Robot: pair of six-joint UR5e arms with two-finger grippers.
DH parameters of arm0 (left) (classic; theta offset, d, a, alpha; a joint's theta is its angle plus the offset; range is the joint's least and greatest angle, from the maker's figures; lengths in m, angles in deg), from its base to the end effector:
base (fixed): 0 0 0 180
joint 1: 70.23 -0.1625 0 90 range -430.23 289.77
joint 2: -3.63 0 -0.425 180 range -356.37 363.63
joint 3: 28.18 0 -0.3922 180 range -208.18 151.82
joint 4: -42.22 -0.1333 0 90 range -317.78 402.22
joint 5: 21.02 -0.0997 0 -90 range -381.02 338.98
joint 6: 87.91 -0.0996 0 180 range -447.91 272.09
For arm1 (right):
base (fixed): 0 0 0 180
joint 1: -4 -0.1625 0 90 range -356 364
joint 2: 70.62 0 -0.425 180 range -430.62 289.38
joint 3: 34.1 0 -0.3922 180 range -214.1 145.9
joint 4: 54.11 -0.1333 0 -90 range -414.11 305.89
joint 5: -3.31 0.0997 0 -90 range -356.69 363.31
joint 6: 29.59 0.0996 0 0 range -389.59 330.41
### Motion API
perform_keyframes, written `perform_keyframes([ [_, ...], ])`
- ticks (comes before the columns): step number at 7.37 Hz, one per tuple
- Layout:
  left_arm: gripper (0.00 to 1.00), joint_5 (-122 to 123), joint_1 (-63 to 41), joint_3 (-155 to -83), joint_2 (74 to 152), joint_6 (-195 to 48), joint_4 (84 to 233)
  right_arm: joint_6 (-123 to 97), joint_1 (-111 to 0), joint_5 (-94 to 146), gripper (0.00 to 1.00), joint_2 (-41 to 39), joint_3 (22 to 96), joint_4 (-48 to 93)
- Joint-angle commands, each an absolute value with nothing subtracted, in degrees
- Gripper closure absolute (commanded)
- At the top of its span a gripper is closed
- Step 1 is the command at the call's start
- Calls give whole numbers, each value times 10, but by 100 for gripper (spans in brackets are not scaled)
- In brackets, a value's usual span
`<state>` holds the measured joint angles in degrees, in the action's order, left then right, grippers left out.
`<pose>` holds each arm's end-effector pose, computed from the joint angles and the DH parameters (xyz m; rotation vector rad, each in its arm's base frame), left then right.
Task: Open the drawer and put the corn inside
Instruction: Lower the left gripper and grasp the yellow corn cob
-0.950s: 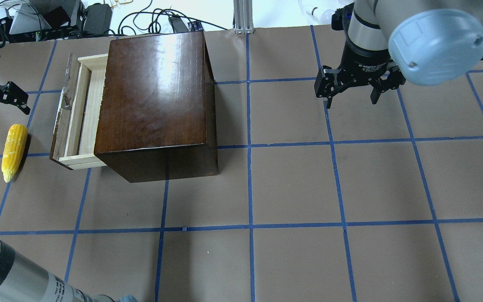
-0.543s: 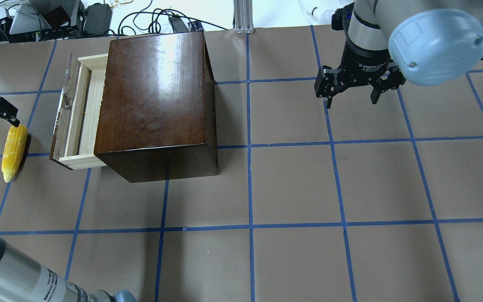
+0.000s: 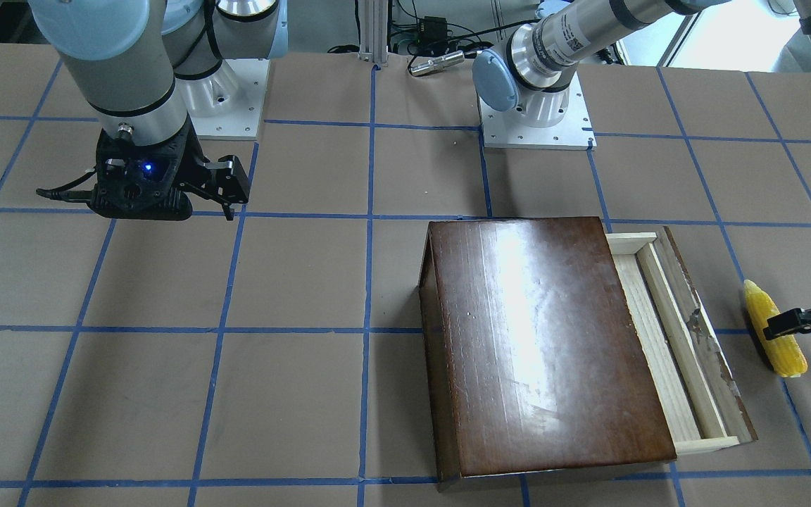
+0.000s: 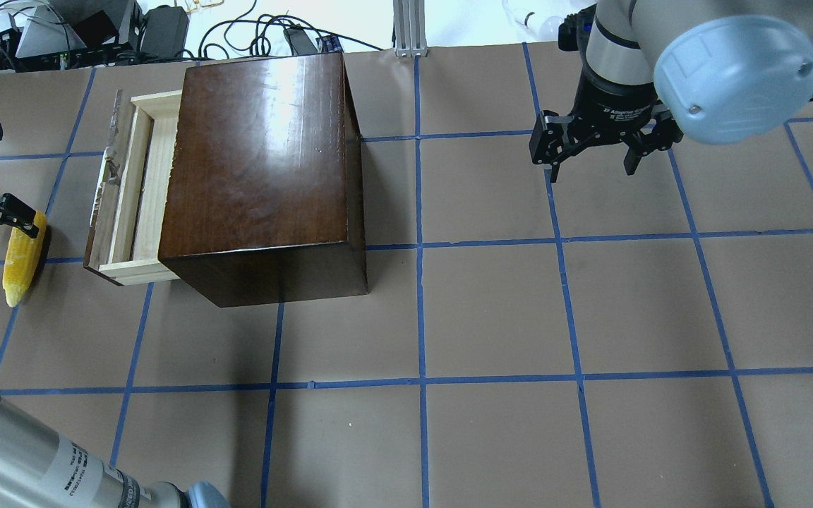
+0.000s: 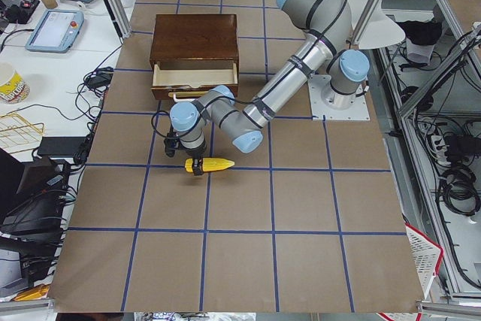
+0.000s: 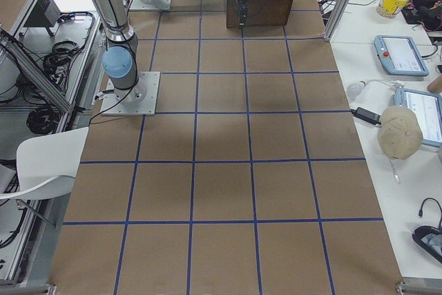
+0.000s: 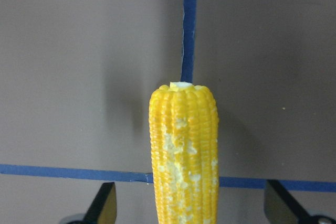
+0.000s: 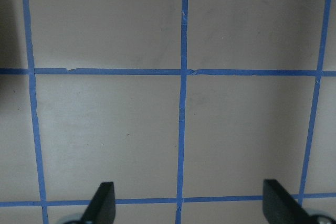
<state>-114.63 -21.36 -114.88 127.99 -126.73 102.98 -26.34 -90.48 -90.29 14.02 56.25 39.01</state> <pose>0.3466 -0.5900 0.2085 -0.0612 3.1115 0.1009 0.1677 -0.5135 0.4428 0.0352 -3.0750 -0.0628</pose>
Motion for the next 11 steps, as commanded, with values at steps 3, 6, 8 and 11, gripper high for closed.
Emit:
perform_keyframes([
  [3, 4, -1134, -217, -1161, 1300, -1277, 988, -263, -905, -902, 0, 140, 563, 391],
  [6, 60, -1113, -216, -1159, 1301, -1275, 989, -263, -905, -902, 0, 140, 563, 390],
  [8, 90, -1112, -216, -1159, 1301, -1276, 988, -263, -905, -902, 0, 140, 563, 390],
  [11, 100, -1113, -216, -1158, 1295, -1277, 992, -263, -905, -902, 0, 140, 563, 391],
])
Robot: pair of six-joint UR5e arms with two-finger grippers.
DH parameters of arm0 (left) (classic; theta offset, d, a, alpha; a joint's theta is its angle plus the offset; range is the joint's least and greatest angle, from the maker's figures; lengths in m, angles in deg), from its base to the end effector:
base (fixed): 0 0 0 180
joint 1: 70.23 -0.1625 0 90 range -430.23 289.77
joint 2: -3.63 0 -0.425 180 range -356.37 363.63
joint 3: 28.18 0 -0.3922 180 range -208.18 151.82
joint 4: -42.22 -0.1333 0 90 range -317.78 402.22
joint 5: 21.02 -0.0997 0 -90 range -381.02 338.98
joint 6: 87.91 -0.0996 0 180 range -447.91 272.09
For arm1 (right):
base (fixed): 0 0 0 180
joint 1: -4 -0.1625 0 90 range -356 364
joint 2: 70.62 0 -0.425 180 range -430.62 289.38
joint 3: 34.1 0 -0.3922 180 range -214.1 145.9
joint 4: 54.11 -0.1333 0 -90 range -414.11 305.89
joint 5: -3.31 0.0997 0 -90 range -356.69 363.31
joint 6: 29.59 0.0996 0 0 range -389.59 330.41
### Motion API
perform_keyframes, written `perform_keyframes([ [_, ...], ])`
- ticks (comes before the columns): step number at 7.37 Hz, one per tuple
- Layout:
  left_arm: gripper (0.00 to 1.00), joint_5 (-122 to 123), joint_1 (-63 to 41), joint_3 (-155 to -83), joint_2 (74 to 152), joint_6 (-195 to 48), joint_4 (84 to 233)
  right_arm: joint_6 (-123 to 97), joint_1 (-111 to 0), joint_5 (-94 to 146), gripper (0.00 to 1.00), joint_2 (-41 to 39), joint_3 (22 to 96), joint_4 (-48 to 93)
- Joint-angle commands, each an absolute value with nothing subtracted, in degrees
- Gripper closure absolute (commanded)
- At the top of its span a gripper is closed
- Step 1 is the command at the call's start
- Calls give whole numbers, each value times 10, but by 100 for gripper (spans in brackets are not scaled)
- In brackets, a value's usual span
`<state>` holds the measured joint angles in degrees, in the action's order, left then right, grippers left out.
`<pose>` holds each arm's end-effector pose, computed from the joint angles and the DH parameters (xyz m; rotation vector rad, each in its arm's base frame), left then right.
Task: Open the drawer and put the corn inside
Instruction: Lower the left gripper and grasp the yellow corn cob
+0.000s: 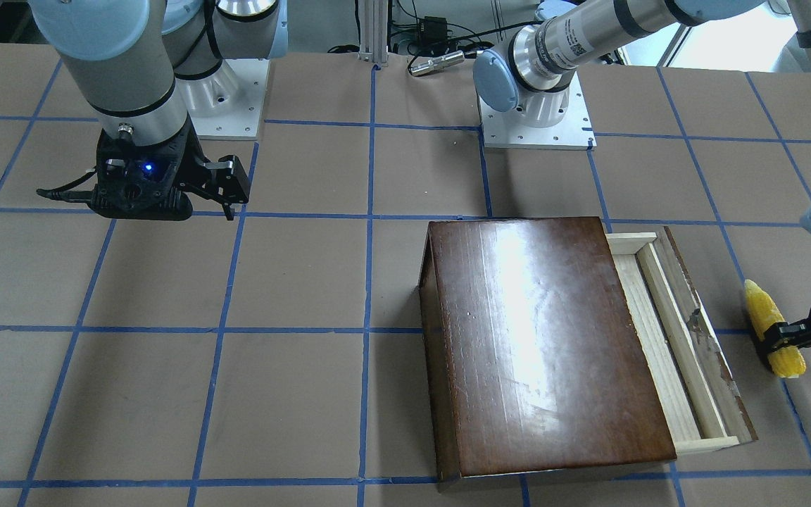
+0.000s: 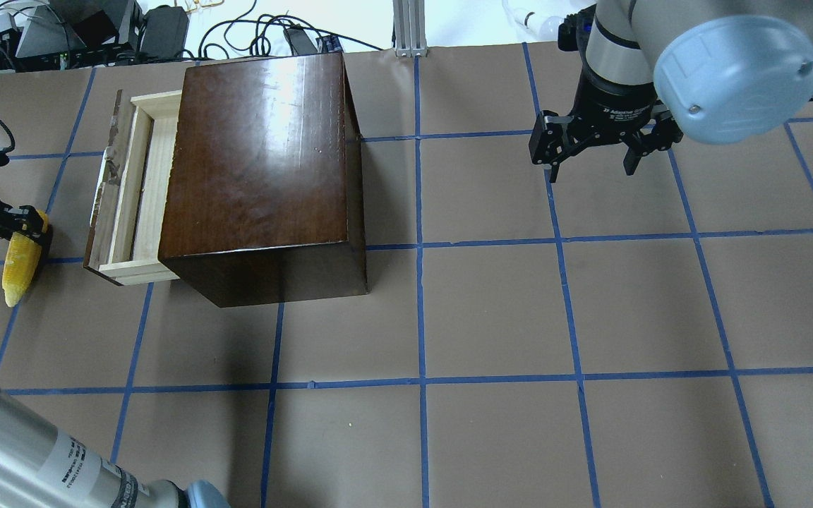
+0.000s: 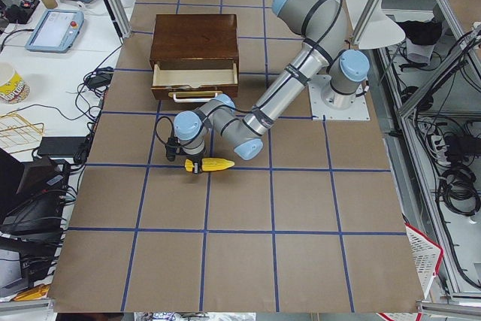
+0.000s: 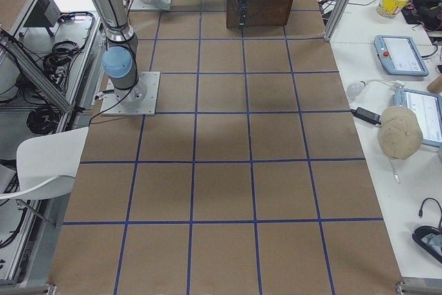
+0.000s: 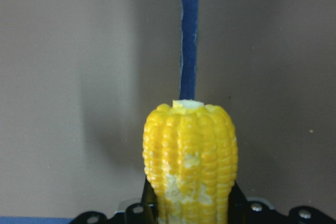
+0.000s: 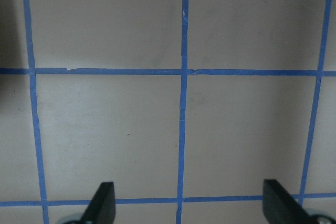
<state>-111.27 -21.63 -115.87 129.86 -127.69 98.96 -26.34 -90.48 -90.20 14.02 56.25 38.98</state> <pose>0.3468 -0.5943 0.1857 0.0443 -3.1370 -0.0182 0.1678 -0.5135 0.4428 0.0352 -3.0765 -0.0638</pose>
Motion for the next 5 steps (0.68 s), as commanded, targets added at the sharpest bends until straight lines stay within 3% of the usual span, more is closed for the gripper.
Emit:
perform_keyframes([
  [1, 100, -1114, -211, -1155, 1282, -1276, 1002, -263, -905, -902, 0, 140, 563, 391],
  [5, 100, -1086, -199, -1148, 1188, -1276, 1117, -263, -905, -902, 0, 140, 563, 390],
])
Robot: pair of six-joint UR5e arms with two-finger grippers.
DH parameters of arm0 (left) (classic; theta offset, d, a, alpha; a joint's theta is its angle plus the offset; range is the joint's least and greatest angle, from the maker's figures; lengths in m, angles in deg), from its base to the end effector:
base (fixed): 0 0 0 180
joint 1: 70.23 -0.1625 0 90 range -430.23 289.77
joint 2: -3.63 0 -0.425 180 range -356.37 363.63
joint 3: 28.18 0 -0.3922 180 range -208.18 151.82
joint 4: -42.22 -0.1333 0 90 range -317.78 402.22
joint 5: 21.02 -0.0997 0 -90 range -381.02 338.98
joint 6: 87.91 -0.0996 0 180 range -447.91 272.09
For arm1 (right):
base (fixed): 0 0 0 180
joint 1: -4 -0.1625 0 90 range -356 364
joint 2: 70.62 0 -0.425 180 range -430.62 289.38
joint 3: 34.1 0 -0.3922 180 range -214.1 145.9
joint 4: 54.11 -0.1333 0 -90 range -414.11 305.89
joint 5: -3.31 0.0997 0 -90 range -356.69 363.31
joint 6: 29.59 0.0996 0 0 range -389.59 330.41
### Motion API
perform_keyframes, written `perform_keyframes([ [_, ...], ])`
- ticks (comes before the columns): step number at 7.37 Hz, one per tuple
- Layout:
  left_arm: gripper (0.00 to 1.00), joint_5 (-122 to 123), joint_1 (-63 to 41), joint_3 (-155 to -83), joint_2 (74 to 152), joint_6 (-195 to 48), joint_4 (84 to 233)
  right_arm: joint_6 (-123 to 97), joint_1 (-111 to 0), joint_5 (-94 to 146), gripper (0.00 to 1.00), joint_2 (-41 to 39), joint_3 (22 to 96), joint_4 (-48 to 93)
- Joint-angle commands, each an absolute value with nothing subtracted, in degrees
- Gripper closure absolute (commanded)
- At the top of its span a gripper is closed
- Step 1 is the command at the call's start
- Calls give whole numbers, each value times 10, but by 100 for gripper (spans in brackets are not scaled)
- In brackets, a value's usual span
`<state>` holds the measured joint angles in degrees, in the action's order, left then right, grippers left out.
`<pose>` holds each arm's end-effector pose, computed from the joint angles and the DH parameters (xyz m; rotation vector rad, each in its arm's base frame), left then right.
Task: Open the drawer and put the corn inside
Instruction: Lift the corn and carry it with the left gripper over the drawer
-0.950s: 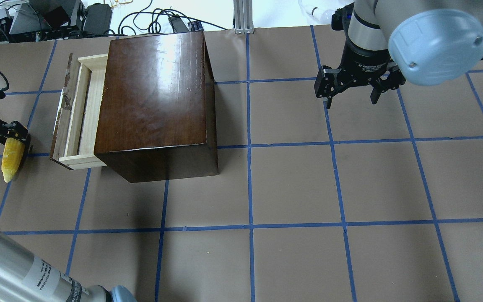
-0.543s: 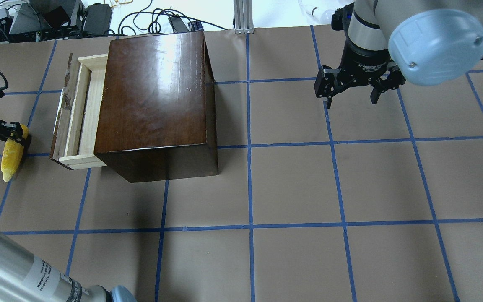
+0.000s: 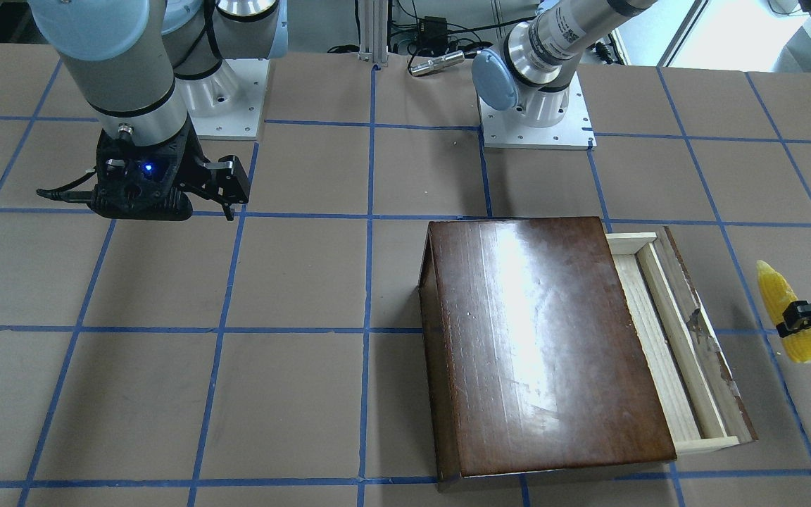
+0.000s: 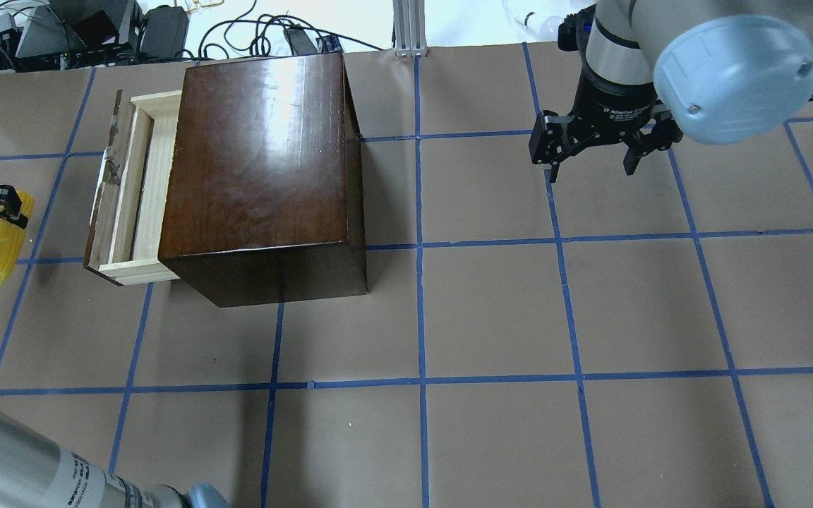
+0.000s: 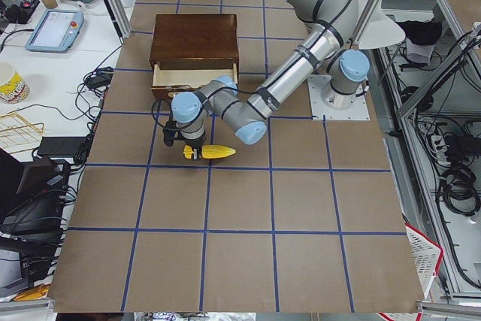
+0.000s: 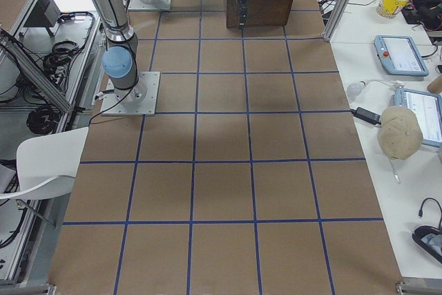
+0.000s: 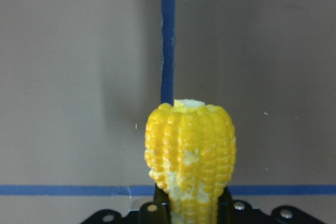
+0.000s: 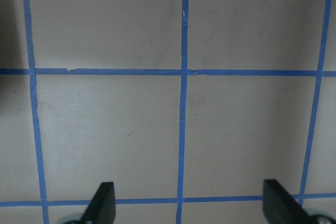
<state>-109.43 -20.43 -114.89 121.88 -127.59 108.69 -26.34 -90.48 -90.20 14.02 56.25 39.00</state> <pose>0.3181 -0.5873 0.2694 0.0146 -3.1043 -0.0020 0.1678 -0.5135 0.4428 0.0352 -3.0766 -0.0633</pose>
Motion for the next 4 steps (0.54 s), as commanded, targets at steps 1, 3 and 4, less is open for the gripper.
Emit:
perform_keyframes([
  [1, 100, -1093, -167, -1148, 1164, -1270, 1126, -263, -905, -901, 0, 140, 563, 390],
  [3, 100, -1094, -114, -1137, 1121, -1269, 1169, -263, -905, -900, 0, 140, 563, 390],
  [4, 100, -1095, -86, -1113, 1107, -1243, 1200, -263, -905, -900, 0, 140, 563, 391],
])
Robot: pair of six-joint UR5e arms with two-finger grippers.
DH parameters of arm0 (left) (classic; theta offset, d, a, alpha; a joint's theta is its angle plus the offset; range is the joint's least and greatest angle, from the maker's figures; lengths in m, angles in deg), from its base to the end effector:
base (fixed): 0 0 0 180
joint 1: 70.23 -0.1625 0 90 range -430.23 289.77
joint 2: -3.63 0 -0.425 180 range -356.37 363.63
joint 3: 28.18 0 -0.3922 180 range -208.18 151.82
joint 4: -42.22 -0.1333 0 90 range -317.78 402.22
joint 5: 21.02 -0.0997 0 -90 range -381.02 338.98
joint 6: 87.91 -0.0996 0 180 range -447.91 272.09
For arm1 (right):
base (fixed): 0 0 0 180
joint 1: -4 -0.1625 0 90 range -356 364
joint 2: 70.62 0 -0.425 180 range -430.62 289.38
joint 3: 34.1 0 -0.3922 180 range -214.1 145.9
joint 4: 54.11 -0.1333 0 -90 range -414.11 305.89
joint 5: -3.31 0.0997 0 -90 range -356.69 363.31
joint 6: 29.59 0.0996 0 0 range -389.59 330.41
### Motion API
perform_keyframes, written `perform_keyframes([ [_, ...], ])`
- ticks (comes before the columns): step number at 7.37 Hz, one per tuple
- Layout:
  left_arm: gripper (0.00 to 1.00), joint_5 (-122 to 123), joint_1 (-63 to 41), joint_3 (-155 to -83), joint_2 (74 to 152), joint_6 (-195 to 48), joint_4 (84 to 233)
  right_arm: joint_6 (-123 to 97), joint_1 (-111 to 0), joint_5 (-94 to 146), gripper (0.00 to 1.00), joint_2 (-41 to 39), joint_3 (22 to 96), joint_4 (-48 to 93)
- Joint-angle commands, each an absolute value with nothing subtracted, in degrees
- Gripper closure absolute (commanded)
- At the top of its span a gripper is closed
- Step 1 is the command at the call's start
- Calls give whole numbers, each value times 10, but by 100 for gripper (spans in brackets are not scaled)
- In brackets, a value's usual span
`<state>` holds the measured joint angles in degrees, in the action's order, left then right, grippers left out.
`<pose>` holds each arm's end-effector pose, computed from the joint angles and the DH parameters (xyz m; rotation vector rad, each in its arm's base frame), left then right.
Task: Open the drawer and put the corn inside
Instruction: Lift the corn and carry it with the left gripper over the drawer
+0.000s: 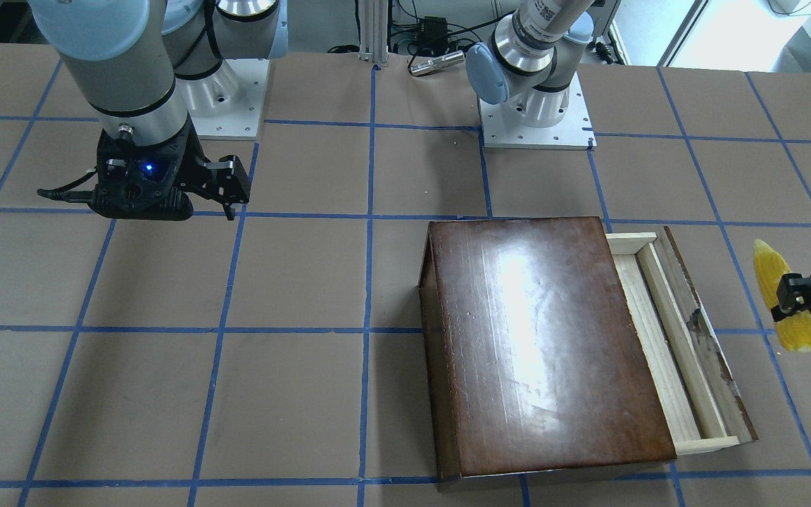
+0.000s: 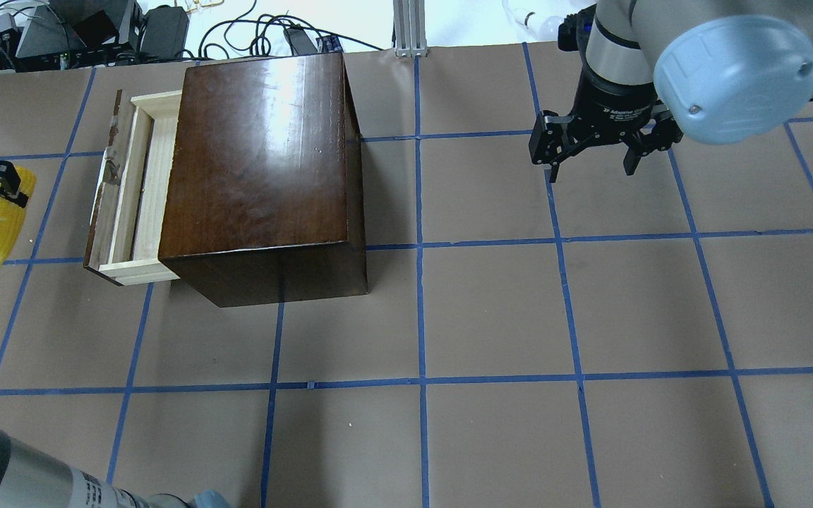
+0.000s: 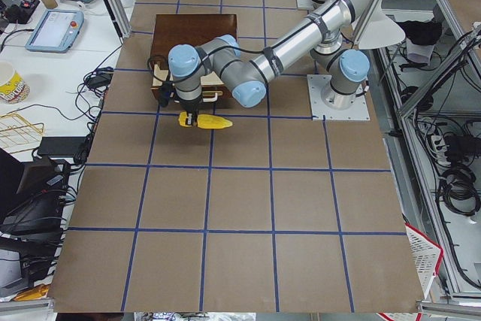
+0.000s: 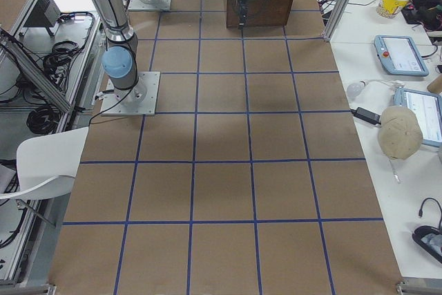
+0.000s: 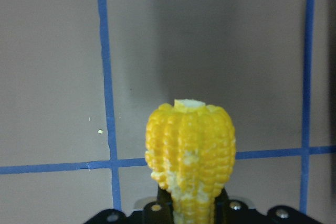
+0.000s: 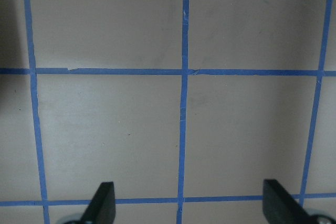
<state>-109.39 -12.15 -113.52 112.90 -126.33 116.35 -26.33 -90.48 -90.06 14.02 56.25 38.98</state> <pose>0.2131 -0.5996 0.3674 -0.1780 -3.1255 0.0538 0.1681 -0.5134 0.4427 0.0349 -3.0790 -0.0641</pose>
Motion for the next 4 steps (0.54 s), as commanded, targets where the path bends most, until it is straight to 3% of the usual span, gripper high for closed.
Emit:
perform_keyframes([
  [1, 100, -1094, -62, -1085, 1102, -1201, 1242, -263, -905, -900, 0, 140, 563, 390],
  [4, 100, -1090, 10, -1082, 1116, -1057, 1240, -263, -905, -900, 0, 140, 563, 390],
])
